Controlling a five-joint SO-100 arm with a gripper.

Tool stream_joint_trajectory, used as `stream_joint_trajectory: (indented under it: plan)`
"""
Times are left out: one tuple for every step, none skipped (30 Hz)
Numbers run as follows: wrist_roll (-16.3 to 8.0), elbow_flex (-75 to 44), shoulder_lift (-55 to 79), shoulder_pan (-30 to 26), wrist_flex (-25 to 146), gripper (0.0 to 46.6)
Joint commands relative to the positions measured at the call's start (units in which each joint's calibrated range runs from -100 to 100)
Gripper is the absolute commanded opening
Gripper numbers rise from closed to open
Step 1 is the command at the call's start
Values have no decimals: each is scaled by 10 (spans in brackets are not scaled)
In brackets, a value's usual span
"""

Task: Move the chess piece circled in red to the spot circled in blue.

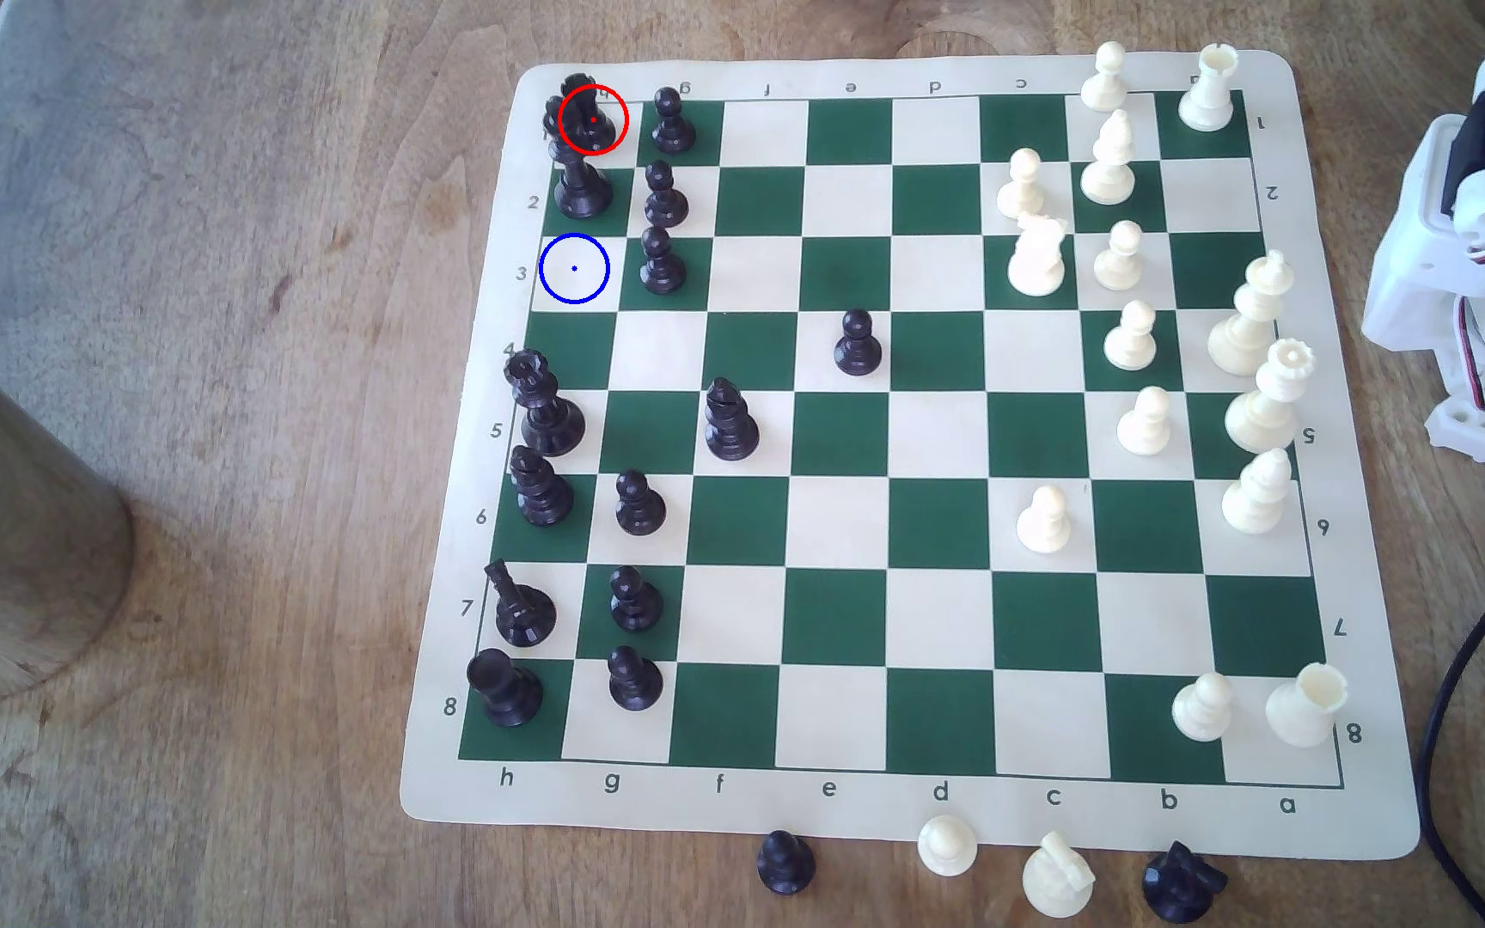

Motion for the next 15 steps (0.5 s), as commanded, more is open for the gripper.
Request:
stream_joint_trajectory:
  plan:
    - [32, -39, 7, -23, 141, 3]
    - [32, -39, 19, -24, 165, 3]
    - [31, -37, 40, -24, 177, 3]
    - [31, -41, 61, -21, 187, 4]
    - [32, -51, 109, -19, 190, 4]
    - [32, -60, 137, -20, 190, 4]
    - [32, -73, 165, -20, 190, 5]
    - [32, -89, 198, -22, 190, 6]
    - [32, -104, 223, -22, 190, 10]
    - [32, -143, 282, -22, 186, 11]
    - [32, -162, 313, -20, 180, 10]
    - [32, -180, 342, -17, 170, 7]
    - [32, -202, 376, -13, 165, 5]
    - [29, -244, 434, -8, 162, 5]
    - [28, -262, 462, -5, 159, 5]
